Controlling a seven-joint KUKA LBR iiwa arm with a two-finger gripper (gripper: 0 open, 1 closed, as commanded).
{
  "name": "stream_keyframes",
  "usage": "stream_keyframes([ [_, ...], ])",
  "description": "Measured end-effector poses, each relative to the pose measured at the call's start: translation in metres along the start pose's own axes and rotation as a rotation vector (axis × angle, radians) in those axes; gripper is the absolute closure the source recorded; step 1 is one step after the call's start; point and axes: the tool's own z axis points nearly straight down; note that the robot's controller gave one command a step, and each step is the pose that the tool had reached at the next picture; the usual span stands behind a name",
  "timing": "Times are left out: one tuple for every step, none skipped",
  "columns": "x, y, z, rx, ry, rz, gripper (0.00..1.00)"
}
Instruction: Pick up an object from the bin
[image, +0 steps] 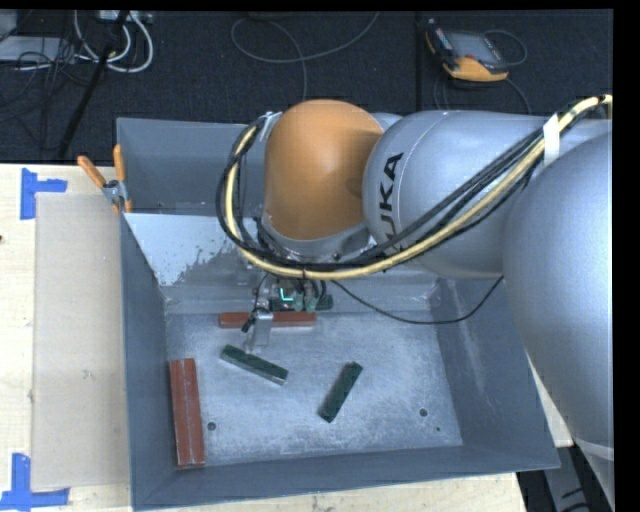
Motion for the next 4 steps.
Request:
stream_keyframes([
  [0.004,-0.027,0.121,0.0,-0.005,0.105,0.0],
  [-0.001,-0.027,0.112,-0.004,-0.018,0.108,1.0],
  [0.015,-0.072,0.053,0.001,-0.013,0.078,1.0],
  [0.001,-0.054,0.001,-0.002,-0.015,-0.034,1.0],
])
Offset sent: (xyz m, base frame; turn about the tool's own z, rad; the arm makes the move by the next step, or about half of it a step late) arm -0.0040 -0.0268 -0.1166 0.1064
